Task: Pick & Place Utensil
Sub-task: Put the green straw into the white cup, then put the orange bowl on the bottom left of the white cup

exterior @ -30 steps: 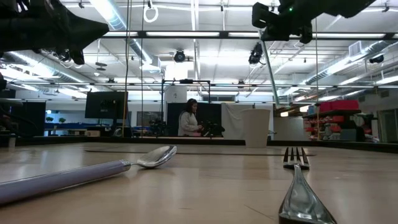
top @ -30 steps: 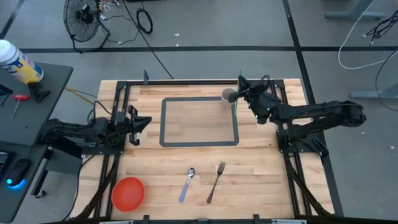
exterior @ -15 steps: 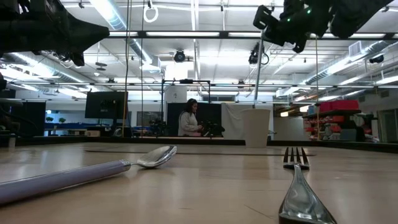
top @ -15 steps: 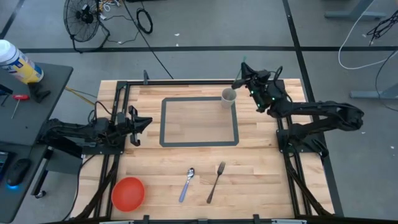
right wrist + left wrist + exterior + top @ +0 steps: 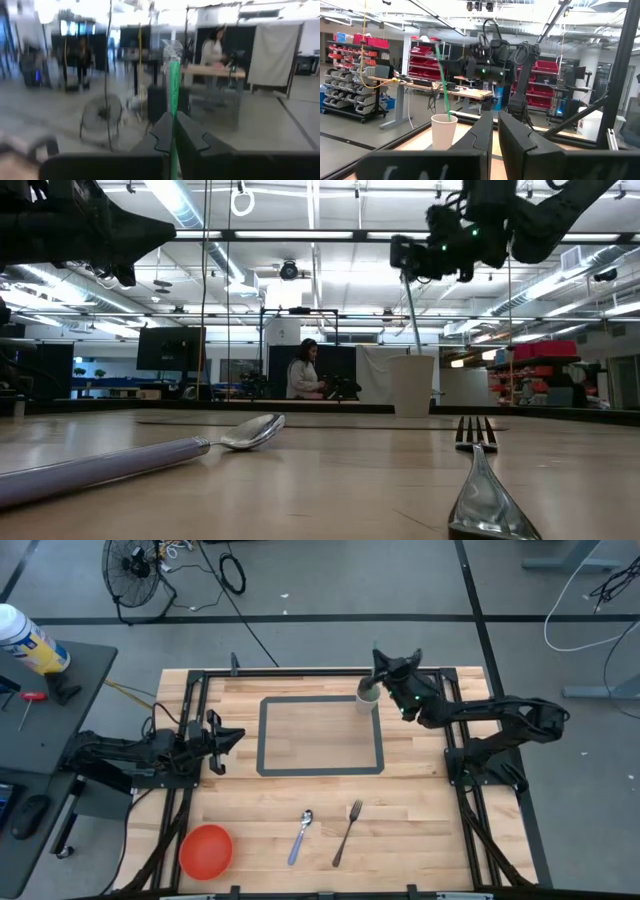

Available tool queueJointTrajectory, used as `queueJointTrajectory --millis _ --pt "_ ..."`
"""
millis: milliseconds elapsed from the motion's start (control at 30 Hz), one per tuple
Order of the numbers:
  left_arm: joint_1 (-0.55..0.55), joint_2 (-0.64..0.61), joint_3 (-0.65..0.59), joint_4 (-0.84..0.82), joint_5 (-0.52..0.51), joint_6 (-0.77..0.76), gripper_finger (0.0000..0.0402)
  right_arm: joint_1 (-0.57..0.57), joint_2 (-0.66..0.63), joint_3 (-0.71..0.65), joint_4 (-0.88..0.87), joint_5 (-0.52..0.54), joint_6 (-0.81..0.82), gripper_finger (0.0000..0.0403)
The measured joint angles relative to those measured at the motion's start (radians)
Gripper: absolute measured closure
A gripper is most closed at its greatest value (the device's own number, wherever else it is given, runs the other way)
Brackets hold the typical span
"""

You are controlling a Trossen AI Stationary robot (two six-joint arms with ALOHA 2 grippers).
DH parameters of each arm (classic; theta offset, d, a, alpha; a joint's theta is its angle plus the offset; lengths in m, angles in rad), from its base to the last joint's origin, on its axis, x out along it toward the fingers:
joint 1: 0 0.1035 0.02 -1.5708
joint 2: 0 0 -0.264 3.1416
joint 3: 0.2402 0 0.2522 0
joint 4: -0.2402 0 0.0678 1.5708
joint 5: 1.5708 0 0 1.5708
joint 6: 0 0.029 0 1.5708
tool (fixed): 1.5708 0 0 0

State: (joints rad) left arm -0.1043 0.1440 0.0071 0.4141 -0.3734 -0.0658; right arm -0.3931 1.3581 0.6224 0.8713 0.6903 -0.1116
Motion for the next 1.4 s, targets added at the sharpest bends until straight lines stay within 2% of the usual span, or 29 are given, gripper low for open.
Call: queueJointTrajectory --millis 267,367,500,633,800,900,1033,1100,1233,1400 --pt "0.0 0.0 0.0 0.0 0.003 -0.016 0.0369 0.0 0.047 0.0 -0.034 -0.003 -0.001 0.0379" --pt "0.0 0.0 0.0 0.0 0.003 -0.016 0.0369 0.0 0.047 0.0 -0.058 -0.003 -0.002 0.0356" --pt "0.0 0.0 0.0 0.0 -0.014 0.002 0.0369 0.009 0.044 0.0 -0.09 -0.002 -0.028 0.0306" --pt "0.0 0.0 0.0 0.001 -0.026 -0.004 0.0369 0.056 -0.016 0.028 -0.268 0.002 -0.07 0.0254" --pt "0.0 0.0 0.011 -0.005 -0.01 -0.022 0.0369 0.129 -0.127 0.148 -0.665 0.021 -0.007 0.0212" --pt "0.0 0.0 0.037 0.005 0.054 -0.042 0.0369 0.182 -0.189 0.241 -0.916 0.019 0.09 0.0201" --pt "0.0 0.001 0.063 0.005 0.126 -0.107 0.0369 0.277 -0.264 0.301 -1.137 -0.081 0.225 0.0202" --pt "0.0 0.001 0.068 0.019 0.166 -0.115 0.0369 0.344 -0.291 0.299 -1.177 -0.112 0.272 0.0206" --pt "-0.001 0.031 0.068 0.082 0.259 -0.133 0.0369 0.491 -0.305 0.288 -1.204 -0.104 0.325 0.0218" --pt "-0.032 0.145 0.073 0.26 0.441 -0.134 0.0369 0.634 -0.285 0.276 -1.201 -0.104 0.385 0.0229"
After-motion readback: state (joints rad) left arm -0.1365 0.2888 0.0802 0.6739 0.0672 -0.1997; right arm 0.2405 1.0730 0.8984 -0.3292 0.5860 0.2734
